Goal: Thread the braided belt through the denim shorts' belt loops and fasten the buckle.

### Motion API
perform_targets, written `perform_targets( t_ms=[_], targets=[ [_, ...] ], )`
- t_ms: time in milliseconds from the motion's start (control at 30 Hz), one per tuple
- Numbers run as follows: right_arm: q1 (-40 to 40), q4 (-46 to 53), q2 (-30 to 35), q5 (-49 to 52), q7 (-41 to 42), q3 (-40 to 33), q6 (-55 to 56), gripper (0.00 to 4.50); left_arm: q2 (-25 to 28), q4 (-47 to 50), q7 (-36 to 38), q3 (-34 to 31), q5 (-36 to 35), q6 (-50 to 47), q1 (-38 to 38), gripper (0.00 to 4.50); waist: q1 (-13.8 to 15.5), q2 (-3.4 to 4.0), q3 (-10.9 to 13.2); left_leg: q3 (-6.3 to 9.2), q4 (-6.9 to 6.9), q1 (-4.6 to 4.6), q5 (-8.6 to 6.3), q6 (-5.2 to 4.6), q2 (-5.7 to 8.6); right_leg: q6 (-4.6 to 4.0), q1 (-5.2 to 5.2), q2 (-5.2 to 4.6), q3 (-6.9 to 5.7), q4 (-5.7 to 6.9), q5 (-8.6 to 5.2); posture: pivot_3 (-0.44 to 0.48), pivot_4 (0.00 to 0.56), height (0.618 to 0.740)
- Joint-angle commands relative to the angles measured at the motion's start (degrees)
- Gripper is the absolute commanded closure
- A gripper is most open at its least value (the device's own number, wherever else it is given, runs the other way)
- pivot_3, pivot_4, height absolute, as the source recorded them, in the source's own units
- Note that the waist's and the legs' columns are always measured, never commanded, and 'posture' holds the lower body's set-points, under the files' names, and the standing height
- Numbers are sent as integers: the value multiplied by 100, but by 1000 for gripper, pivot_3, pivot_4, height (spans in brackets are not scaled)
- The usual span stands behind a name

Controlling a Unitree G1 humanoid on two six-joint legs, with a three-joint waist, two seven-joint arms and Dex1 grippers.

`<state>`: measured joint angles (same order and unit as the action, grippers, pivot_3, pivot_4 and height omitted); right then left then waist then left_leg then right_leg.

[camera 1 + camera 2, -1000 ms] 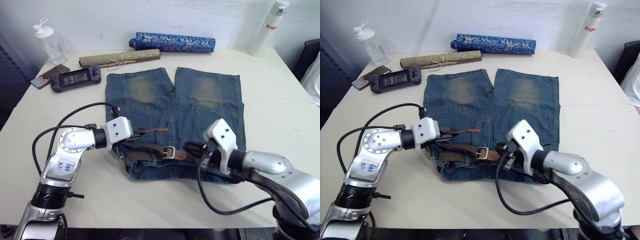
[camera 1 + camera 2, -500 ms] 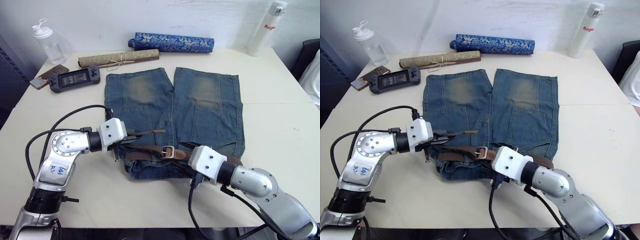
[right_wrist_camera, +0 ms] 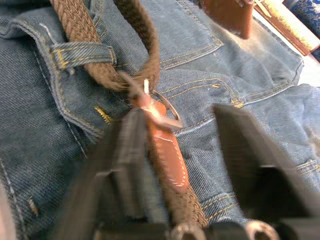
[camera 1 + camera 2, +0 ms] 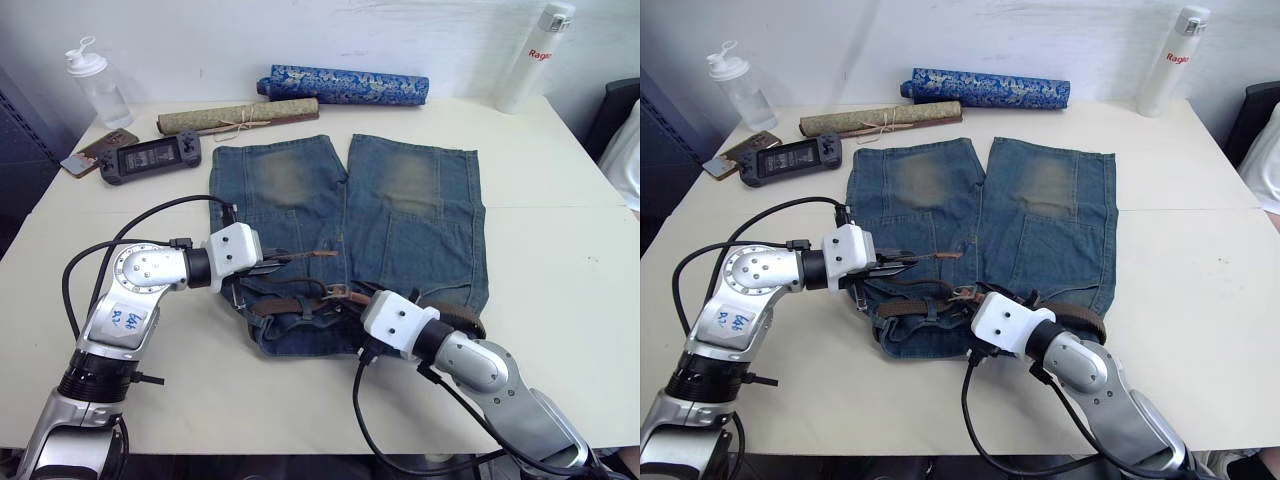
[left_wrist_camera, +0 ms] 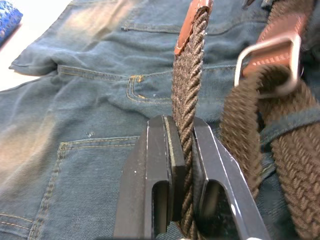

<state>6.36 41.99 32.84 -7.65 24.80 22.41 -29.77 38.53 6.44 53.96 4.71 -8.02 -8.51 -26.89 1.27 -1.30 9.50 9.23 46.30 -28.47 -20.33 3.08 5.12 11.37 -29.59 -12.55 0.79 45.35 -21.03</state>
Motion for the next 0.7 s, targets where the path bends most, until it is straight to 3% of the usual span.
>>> perform_targets(
  t_ms=[33,467,567,633,667,700],
  targets=[
    [-71,199,-78,-99,-6,-155,-243,4361,-13,-39,27,-5,8,159,-150,4500,-2,0,0,0,0,0,0,0,0,0,0,0,0,2,0,0,150,637],
    [38,556,-29,156,392,-428,-952,4446,-79,-86,27,84,9,250,-172,4500,4,0,0,4,2,0,1,1,1,-1,0,0,-1,6,-1,0,150,637],
    [49,701,-97,315,445,-637,-1101,3560,-86,-79,26,87,2,235,-172,4500,2,0,0,3,3,0,1,1,1,-1,0,0,-1,6,-1,0,150,637],
    [-5,845,-80,470,548,-768,-1136,2514,-89,-77,26,88,1,230,-170,4500,0,0,0,4,2,0,1,1,1,-1,0,0,-1,6,-1,0,150,637],
    [-61,922,-22,544,627,-848,-1122,2208,-89,-77,28,86,-1,226,-169,4500,0,0,0,4,2,0,1,1,1,-1,-1,1,-1,6,-1,0,150,637],
    [-117,981,56,601,704,-915,-1100,2208,-91,-74,31,86,-2,223,-168,4500,1,0,0,4,2,0,1,1,1,-1,-1,0,-1,6,-1,0,150,637]
  ],
)
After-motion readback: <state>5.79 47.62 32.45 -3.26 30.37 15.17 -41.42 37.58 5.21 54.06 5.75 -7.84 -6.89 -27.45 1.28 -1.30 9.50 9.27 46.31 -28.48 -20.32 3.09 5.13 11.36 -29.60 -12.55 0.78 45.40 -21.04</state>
